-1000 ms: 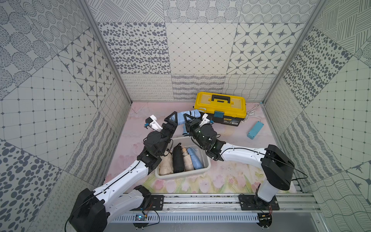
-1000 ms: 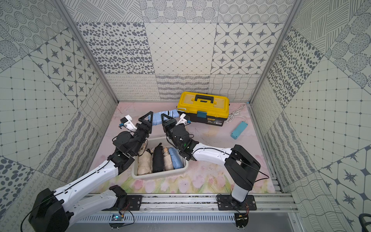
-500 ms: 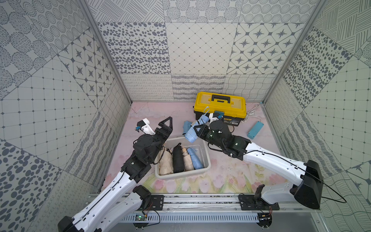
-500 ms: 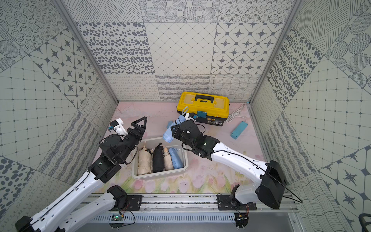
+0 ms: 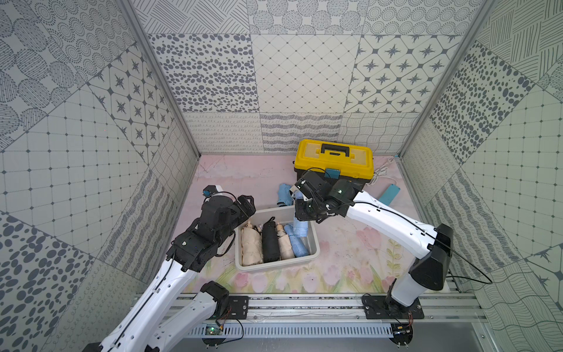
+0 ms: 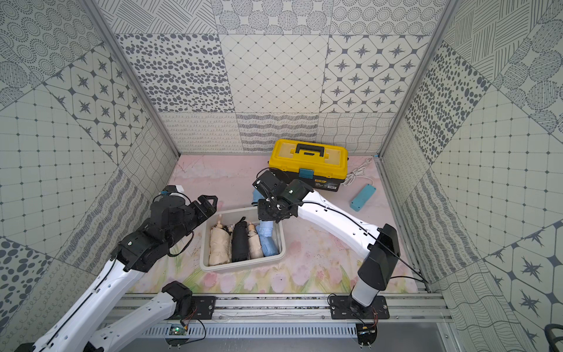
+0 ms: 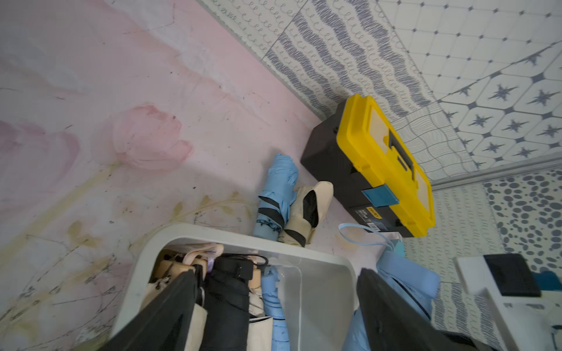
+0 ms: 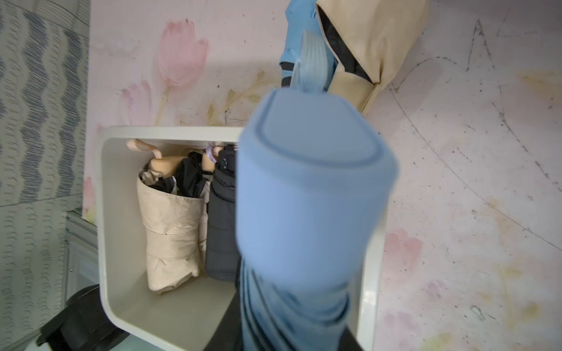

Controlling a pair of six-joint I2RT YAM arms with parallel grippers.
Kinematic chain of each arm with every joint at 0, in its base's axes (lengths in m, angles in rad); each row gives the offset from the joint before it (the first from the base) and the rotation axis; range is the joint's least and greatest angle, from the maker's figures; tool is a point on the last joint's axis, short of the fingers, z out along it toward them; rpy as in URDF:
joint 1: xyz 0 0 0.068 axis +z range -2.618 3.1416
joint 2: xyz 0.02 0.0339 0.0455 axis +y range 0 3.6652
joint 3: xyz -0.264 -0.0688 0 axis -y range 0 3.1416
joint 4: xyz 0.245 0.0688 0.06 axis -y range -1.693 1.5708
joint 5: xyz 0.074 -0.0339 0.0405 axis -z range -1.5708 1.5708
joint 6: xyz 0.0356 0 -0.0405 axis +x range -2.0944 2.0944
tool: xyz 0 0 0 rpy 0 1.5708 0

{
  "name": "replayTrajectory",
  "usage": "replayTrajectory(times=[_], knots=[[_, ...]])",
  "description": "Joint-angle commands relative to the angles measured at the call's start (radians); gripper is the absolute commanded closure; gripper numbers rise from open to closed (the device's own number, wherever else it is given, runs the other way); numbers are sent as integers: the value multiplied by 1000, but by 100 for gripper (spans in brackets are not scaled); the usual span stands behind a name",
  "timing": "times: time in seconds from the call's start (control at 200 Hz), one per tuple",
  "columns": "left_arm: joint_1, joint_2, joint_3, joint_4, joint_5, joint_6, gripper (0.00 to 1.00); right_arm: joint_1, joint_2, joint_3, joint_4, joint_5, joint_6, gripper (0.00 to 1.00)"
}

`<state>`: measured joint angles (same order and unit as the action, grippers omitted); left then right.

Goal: Put the umbrella into the storage box
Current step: Place the umbrella in the storage box.

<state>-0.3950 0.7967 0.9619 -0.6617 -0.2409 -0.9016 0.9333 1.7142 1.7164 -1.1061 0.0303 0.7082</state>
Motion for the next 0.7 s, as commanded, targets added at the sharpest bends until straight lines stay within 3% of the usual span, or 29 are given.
replayTrajectory(times=[0.0,0.26,0.48,0.6,0.695], knots=[[90,11,12,-278,137,81,13,26,56,105,-146,22,-83,85],[120,32,-16,-316,179,134,12,68,226,269,-303,109,-127,82],[130,20,-35,-332,191,149,11,83,303,265,-310,158,-143,79],[135,15,-38,-338,192,150,11,90,327,238,-300,185,-147,69],[136,18,-41,-338,194,151,11,90,325,209,-264,185,-144,52]])
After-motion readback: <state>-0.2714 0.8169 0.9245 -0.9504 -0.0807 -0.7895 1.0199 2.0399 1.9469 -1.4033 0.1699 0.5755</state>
